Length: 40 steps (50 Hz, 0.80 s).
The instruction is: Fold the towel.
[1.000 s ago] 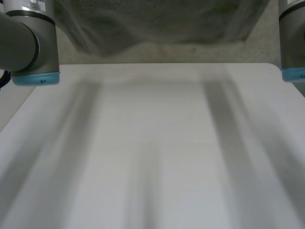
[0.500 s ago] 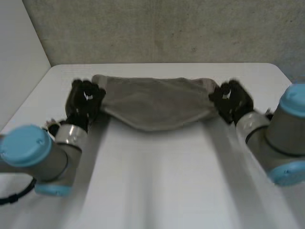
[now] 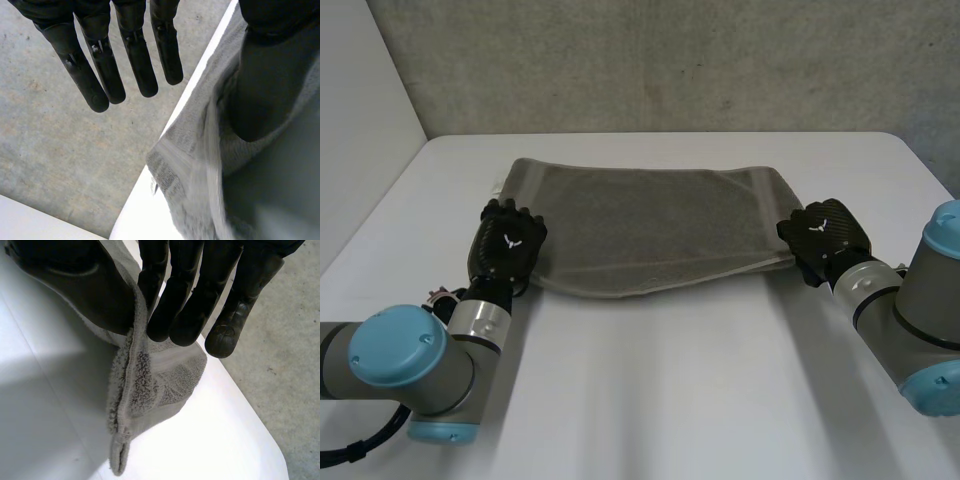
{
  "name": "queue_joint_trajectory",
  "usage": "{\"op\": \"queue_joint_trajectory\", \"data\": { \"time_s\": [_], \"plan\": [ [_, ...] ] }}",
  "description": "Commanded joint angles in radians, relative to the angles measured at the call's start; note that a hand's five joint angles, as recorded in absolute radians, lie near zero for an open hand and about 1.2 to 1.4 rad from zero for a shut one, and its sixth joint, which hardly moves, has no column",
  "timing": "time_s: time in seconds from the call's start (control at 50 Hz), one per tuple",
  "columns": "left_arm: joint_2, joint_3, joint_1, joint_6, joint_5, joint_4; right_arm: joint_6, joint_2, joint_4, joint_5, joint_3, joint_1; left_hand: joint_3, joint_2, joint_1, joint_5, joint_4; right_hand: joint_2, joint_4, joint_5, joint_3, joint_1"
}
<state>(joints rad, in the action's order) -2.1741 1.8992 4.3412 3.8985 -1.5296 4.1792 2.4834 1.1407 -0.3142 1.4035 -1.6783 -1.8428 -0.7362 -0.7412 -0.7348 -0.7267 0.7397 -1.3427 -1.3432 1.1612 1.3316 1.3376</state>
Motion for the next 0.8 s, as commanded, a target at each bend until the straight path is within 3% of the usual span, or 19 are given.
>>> {"op": "queue_joint_trajectory", "data": {
  "time_s": [0.02, 0.34, 0.38, 0.42, 0.54, 0.58, 0.62, 0.8],
  "plan": [
    [0.004, 0.024, 0.003, 0.001, -0.003, -0.008, 0.006, -0.009, -0.002, 0.002, 0.003, 0.01, 0.123, 0.128, 0.122, 0.288, -0.127, -0.054, -0.053, 0.061, 0.065, 0.059],
    [0.043, 0.034, 0.058, 0.015, -0.004, -0.01, 0.009, -0.045, -0.005, 0.006, 0.0, 0.008, 0.015, 0.02, 0.013, 0.18, -0.018, -0.054, -0.053, 0.061, 0.065, 0.059],
    [0.043, 0.034, 0.06, 0.024, -0.004, -0.008, 0.011, -0.045, -0.005, 0.006, 0.002, 0.01, -0.12, -0.115, -0.122, 0.045, 0.117, -0.054, -0.053, 0.061, 0.065, 0.059],
    [0.046, 0.034, 0.072, 0.051, 0.005, -0.013, 0.017, -0.045, -0.005, 0.002, 0.005, 0.011, -0.658, -0.653, -0.659, -0.493, 0.654, -0.054, -0.053, 0.061, 0.065, 0.059],
    [0.076, 0.04, 0.091, 0.073, 0.003, -0.014, 0.023, -0.047, -0.006, 0.0, 0.005, 0.027, -0.66, -0.655, -0.661, -0.495, 0.657, -0.008, -0.007, 0.015, 0.019, 0.013],
    [0.08, 0.044, 0.091, 0.068, 0.006, -0.013, 0.023, -0.047, -0.008, 0.0, 0.008, 0.03, -0.66, -0.655, -0.661, -0.495, 0.657, 0.203, 0.203, -0.196, -0.192, -0.198],
    [0.082, 0.047, 0.091, 0.068, 0.006, -0.013, 0.023, -0.047, -0.008, -0.001, 0.009, 0.031, -0.66, -0.655, -0.661, -0.495, 0.657, 0.259, 0.259, -0.252, -0.248, -0.254],
    [0.079, 0.046, 0.092, 0.067, 0.008, -0.013, 0.022, -0.073, -0.003, 0.0, 0.025, 0.043, -0.66, -0.655, -0.661, -0.495, 0.657, 0.251, 0.251, -0.244, -0.24, -0.246]
  ]
}}
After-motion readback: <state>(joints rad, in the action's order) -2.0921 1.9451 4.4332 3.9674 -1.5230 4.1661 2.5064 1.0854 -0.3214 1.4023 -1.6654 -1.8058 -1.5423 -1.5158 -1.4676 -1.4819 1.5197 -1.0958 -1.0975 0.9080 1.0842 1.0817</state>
